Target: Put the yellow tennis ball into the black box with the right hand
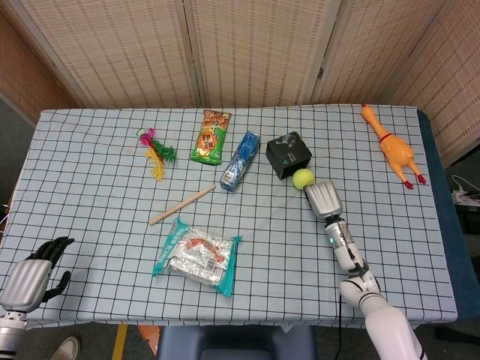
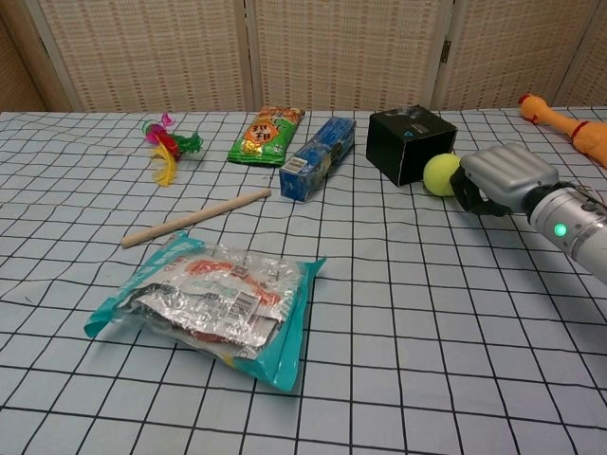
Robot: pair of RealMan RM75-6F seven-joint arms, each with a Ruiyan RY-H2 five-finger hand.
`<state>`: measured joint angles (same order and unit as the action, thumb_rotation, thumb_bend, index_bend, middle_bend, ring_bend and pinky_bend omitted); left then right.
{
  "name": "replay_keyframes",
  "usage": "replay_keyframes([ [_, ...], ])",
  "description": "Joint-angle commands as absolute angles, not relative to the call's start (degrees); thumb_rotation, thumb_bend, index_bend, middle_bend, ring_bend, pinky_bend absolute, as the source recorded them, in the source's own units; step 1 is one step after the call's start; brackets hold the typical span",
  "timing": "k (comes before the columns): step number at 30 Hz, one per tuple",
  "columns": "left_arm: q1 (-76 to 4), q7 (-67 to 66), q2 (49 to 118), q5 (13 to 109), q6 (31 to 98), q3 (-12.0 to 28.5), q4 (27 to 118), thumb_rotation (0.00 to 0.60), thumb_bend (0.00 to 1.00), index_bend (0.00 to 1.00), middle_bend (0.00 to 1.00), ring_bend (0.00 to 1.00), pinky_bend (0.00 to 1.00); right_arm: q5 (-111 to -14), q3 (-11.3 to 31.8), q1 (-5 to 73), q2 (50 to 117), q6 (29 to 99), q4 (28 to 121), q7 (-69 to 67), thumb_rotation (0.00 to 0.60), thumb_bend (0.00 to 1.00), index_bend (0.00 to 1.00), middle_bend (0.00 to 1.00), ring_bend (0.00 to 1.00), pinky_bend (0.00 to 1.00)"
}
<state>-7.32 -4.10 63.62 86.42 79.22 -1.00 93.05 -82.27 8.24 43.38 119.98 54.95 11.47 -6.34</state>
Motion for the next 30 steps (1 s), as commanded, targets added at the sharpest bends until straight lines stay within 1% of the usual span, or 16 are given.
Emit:
replay_keyframes([
  [1, -7.37, -4.1, 63.63, 86.27, 79.01, -1.01, 93.0, 0.6, 0.46, 0.17, 0.14, 0.16, 0.42, -82.36, 8.2, 43.7, 120.11, 55.52, 11.27, -7.43, 0.6, 1.0, 0.68, 0.7, 0.58, 0.71],
  [4, -7.4, -4.09, 63.65, 86.01, 78.82, -0.96, 92.96, 0.6, 0.46, 0.17, 0.14, 0.16, 0.43, -82.32, 8.24, 43.91, 120.11, 55.64, 10.99, -8.15, 0.6, 1.0, 0.61, 0.62, 0.51, 0.67],
  [9, -7.34, -4.22, 63.69, 85.81, 78.88, -0.9, 92.93, 0.6, 0.46, 0.17, 0.14, 0.16, 0.43, -82.0, 8.47, 44.06, 119.69, 55.11, 11.21, -10.25, 0.6, 1.0, 0.57, 0.57, 0.46, 0.64],
  [11, -7.35, -4.26, 63.69, 85.74, 78.79, -0.91, 92.97, 0.6, 0.46, 0.17, 0.14, 0.16, 0.43, -82.01, 8.45, 44.0, 119.53, 55.32, 11.17, -11.21, 0.6, 0.98, 0.56, 0.55, 0.45, 0.63],
  [13, -7.33, -4.33, 63.67, 85.77, 78.77, -0.97, 92.99, 0.6, 0.46, 0.17, 0.14, 0.16, 0.43, -82.05, 8.39, 44.01, 119.41, 55.24, 11.14, -11.97, 0.6, 0.89, 0.54, 0.53, 0.43, 0.62],
  [15, -7.41, -4.4, 63.7, 85.79, 78.65, -0.97, 92.99, 0.6, 0.46, 0.17, 0.14, 0.16, 0.43, -82.14, 8.27, 44.1, 119.27, 55.06, 11.15, -12.79, 0.6, 0.67, 0.51, 0.49, 0.4, 0.6],
  [17, -7.43, -4.41, 63.69, 85.83, 78.59, -1.01, 93.01, 0.6, 0.46, 0.17, 0.14, 0.16, 0.43, -82.31, 8.1, 44.17, 119.17, 55.14, 11.22, -13.62, 0.6, 0.49, 0.46, 0.44, 0.37, 0.57],
  [19, -7.45, -4.43, 63.71, 85.78, 78.52, -1.0, 92.98, 0.6, 0.46, 0.16, 0.14, 0.16, 0.43, -82.47, 7.91, 44.22, 119.08, 55.0, 11.3, -14.32, 0.6, 0.37, 0.39, 0.39, 0.32, 0.52],
  [21, -7.46, -4.43, 63.71, 85.68, 78.47, -0.98, 92.95, 0.6, 0.46, 0.16, 0.14, 0.16, 0.43, -82.61, 7.75, 44.29, 119.04, 54.99, 11.43, -15.14, 0.6, 0.3, 0.33, 0.34, 0.27, 0.47],
  [25, -7.45, -4.39, 63.7, 85.63, 78.46, -0.97, 92.96, 0.6, 0.46, 0.16, 0.14, 0.16, 0.43, -82.68, 7.66, 44.29, 119.02, 54.85, 11.47, -15.62, 0.6, 0.23, 0.26, 0.28, 0.22, 0.43],
  [30, -7.43, -4.01, 63.64, 85.68, 78.53, -0.96, 92.85, 0.6, 0.46, 0.17, 0.14, 0.16, 0.43, -83.05, 7.14, 44.35, 119.04, 53.72, 11.66, -18.04, 0.6, 0.14, 0.14, 0.18, 0.11, 0.33],
])
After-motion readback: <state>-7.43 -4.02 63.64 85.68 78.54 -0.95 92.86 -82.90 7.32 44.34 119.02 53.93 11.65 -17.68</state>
